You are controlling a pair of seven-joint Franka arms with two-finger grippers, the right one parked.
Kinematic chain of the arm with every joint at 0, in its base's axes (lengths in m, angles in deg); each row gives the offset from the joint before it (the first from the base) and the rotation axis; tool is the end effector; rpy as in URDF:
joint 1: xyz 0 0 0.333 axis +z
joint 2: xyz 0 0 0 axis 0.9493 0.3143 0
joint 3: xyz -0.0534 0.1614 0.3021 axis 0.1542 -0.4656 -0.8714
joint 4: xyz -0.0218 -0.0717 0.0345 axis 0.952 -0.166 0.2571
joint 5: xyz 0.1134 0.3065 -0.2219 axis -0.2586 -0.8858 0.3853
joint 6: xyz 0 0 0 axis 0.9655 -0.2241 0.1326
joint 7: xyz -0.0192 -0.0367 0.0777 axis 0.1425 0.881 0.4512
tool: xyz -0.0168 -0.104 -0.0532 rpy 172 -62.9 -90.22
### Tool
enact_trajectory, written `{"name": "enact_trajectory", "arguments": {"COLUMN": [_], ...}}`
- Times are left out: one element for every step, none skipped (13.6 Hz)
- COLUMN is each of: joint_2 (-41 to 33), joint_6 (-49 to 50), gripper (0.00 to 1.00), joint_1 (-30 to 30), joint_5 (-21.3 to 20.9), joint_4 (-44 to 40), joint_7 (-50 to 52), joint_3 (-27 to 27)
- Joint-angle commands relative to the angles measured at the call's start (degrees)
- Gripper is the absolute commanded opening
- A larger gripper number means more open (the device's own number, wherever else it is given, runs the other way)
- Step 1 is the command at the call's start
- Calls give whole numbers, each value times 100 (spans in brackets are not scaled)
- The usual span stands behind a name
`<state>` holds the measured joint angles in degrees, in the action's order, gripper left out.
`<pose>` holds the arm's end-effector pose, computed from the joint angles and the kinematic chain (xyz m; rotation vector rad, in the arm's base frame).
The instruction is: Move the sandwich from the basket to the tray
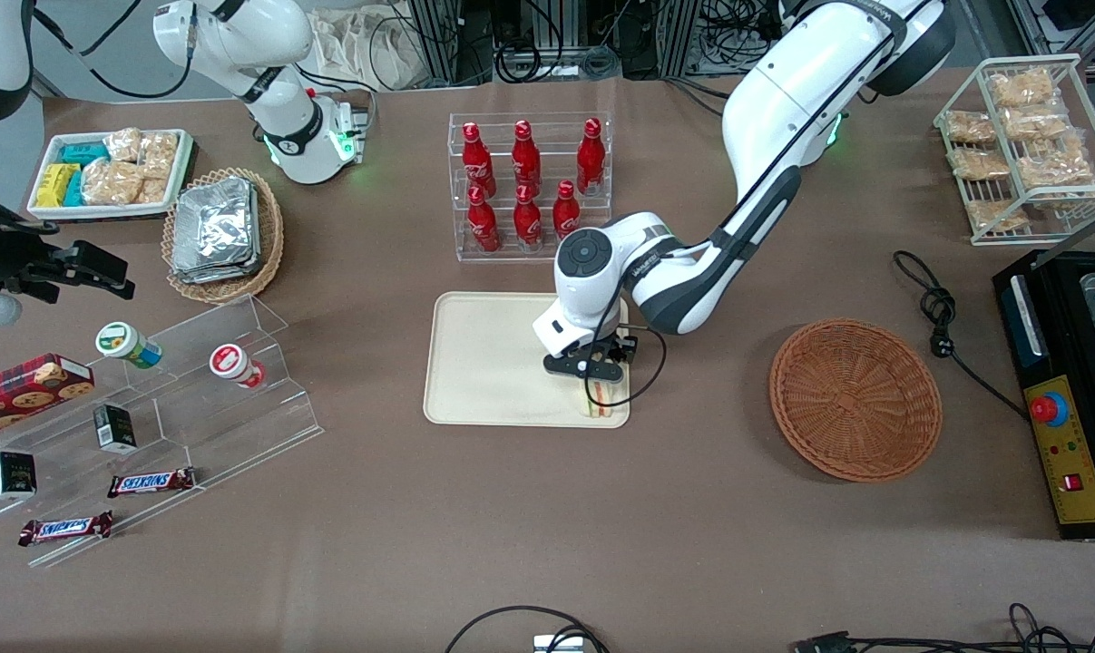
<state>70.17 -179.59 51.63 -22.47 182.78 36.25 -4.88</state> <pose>0.5238 -0.4686 0.2371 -3.0509 0.3237 -0.1163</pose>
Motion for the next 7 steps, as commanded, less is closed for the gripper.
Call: {"name": "enact_trajectory", "arguments": {"joint_2": [-98,-142,-203,-308,-422,-649,-852], "joint_6": [-79,-114,-167,-193,-194,-185,-141], "gripper": [100,100,100,100,100,100,100], "joint_1": [1,10,45,71,115,150,185], "joint_5": [-82,-55,-46,-29,67,233,400], "joint_4": [21,12,21,30,30,12,3], "joint_7": [114,105,105,114,97,79,79], "joint_3": [-2,-11,-11,-11,-20,-28,-89]}}
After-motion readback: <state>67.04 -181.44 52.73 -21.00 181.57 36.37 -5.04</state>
